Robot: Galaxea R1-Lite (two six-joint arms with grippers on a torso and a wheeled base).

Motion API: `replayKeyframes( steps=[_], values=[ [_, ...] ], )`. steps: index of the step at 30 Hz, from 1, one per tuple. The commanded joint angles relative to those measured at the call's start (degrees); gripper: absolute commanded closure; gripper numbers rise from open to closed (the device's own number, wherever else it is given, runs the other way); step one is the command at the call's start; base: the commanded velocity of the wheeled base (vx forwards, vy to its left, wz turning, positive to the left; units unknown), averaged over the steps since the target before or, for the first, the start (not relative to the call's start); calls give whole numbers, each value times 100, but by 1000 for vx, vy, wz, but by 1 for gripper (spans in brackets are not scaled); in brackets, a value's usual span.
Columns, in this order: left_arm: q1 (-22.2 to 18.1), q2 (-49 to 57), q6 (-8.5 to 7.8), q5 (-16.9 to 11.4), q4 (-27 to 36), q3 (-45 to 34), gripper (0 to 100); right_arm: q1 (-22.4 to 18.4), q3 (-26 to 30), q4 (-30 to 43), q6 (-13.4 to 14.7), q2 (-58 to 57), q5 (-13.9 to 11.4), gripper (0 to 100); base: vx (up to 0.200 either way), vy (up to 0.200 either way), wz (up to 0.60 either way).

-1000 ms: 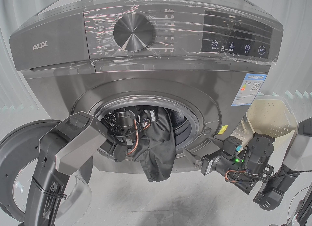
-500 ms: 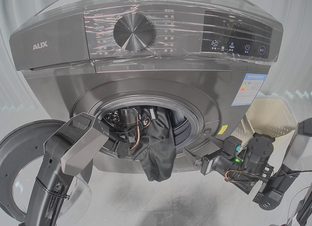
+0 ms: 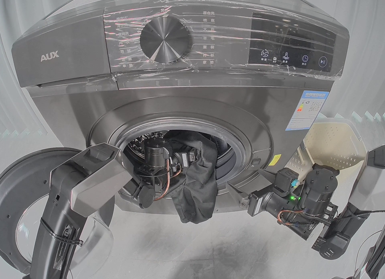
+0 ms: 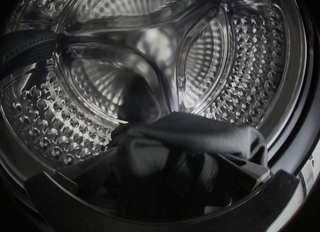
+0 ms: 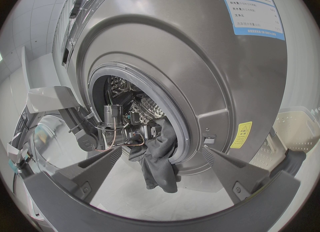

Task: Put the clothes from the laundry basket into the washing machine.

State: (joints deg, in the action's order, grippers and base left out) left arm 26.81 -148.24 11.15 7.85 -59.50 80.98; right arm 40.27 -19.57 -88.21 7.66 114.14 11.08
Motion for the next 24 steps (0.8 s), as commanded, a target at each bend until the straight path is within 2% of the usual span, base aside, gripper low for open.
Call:
replayKeyframes(
  steps=[1, 7, 12, 16, 17, 24],
  values=[
    [105, 339, -52, -38, 0, -540, 0, 8, 5, -3, -1, 3, -1, 0, 0, 0, 0],
    [264, 665, -52, -390, -9, -1111, 0, 16, 5, -3, -1, 3, -1, 0, 0, 0, 0],
    [378, 726, -52, -644, 0, -1278, 0, 16, 5, -3, -1, 3, -1, 0, 0, 0, 0],
    [431, 603, -61, -662, 123, -1243, 0, 34, -3, -3, -1, 12, -1, 0, 0, 0, 0],
    [439, 550, -61, -662, 167, -1225, 100, 43, 5, -3, -1, 12, -1, 0, 0, 0, 0],
    [369, 199, -131, -583, 202, -918, 100, 52, -12, -3, -1, 3, -1, 0, 0, 0, 0]
  ],
)
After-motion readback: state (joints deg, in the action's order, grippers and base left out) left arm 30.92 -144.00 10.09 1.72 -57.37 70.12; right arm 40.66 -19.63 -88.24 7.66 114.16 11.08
